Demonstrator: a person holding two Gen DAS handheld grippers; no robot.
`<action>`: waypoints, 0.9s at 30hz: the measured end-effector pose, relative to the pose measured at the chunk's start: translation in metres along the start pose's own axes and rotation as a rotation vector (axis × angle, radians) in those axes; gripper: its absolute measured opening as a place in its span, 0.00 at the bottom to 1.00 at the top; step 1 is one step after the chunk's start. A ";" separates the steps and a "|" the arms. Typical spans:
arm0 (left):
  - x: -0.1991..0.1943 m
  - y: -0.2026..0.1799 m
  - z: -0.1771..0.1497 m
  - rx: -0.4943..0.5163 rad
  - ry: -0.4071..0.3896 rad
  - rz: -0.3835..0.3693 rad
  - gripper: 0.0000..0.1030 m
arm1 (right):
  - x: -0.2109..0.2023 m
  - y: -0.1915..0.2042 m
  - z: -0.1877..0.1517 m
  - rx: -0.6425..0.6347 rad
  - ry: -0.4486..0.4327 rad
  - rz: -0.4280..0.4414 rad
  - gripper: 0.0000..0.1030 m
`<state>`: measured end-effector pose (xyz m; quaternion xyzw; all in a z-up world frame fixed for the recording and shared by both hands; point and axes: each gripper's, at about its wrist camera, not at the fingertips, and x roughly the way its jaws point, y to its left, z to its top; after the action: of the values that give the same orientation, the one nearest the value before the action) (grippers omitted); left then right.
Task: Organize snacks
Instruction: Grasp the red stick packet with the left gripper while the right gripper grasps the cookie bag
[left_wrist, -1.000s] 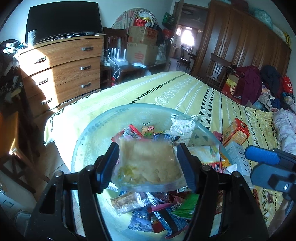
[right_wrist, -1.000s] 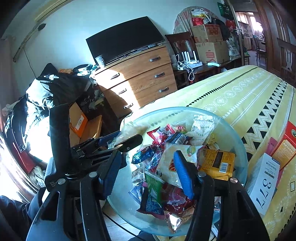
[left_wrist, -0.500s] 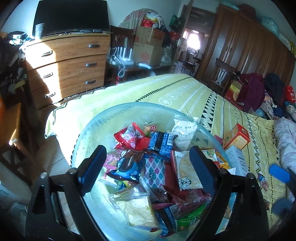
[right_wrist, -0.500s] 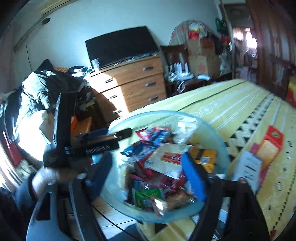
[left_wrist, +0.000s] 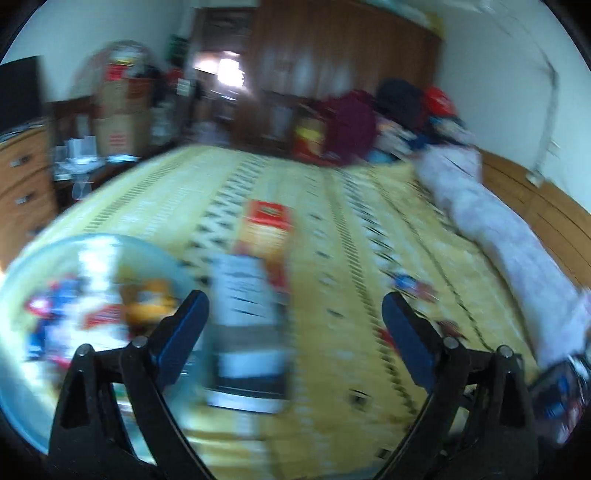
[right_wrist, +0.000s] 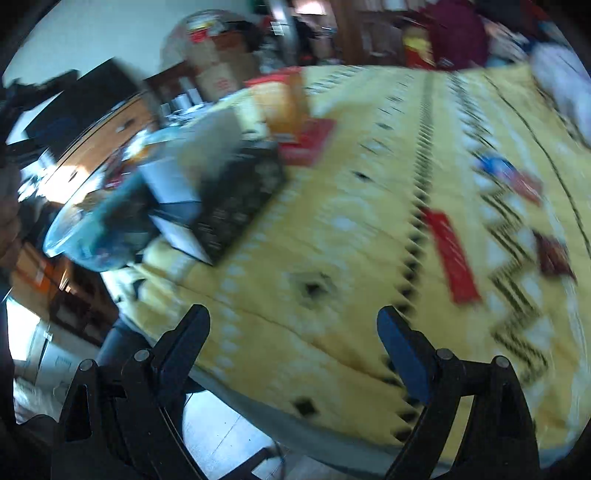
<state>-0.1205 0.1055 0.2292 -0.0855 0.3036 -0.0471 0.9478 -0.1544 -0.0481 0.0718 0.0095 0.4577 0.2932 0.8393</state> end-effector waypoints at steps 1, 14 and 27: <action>0.012 -0.016 -0.005 0.023 0.035 -0.033 0.94 | -0.004 -0.017 -0.008 0.046 0.004 -0.013 0.91; 0.244 -0.133 -0.096 0.019 0.553 -0.216 0.60 | -0.020 -0.131 -0.059 0.263 -0.010 -0.035 0.91; 0.268 -0.147 -0.111 0.051 0.560 -0.141 0.10 | -0.025 -0.174 -0.081 0.363 -0.041 -0.003 0.91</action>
<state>0.0267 -0.0917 0.0168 -0.0664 0.5455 -0.1421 0.8233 -0.1433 -0.2254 -0.0060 0.1661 0.4860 0.2045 0.8333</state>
